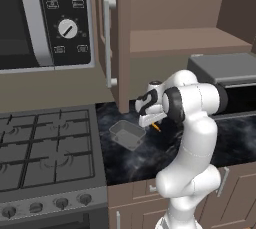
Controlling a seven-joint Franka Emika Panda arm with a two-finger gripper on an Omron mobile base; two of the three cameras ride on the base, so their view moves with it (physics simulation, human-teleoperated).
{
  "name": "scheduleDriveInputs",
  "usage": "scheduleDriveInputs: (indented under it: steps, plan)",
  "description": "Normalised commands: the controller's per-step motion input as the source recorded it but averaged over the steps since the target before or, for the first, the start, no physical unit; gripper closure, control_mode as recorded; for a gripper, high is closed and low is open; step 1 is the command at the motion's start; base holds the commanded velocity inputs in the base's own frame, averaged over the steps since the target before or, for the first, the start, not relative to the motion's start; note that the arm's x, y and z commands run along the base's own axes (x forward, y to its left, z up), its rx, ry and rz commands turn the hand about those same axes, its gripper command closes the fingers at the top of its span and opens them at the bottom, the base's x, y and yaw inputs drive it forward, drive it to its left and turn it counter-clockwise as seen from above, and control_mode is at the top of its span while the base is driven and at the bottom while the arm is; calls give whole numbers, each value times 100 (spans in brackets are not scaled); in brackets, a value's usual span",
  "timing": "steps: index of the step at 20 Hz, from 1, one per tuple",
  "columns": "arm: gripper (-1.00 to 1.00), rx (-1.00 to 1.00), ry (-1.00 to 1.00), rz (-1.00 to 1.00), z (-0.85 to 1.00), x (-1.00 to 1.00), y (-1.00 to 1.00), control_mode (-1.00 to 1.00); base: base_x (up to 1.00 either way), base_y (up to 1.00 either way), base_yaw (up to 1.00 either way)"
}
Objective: Retrieve the tupperware from the cabinet, then place the raw meat into the tupperware to avoid contamination.
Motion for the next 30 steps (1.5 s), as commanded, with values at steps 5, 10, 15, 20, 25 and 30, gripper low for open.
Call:
scheduleDriveInputs:
  steps: [5, 10, 15, 20, 25, 30]
  plan:
    - [100, 4, 0, 0, -25, 0, 0, -100, 0, 0, 0]
    - [100, 4, 0, 0, -26, 0, 0, -100, 0, 0, 0]
    - [100, 4, 0, 0, -24, -2, 0, -100, 0, 0, 0]
    - [100, 3, 0, 0, -22, -4, 0, -100, 0, 0, 0]
    - [100, 0, 0, 0, -7, -1, 4, -100, 0, 0, 0]
    - [100, 0, 0, -2, 7, -4, 9, -100, 0, 0, 0]
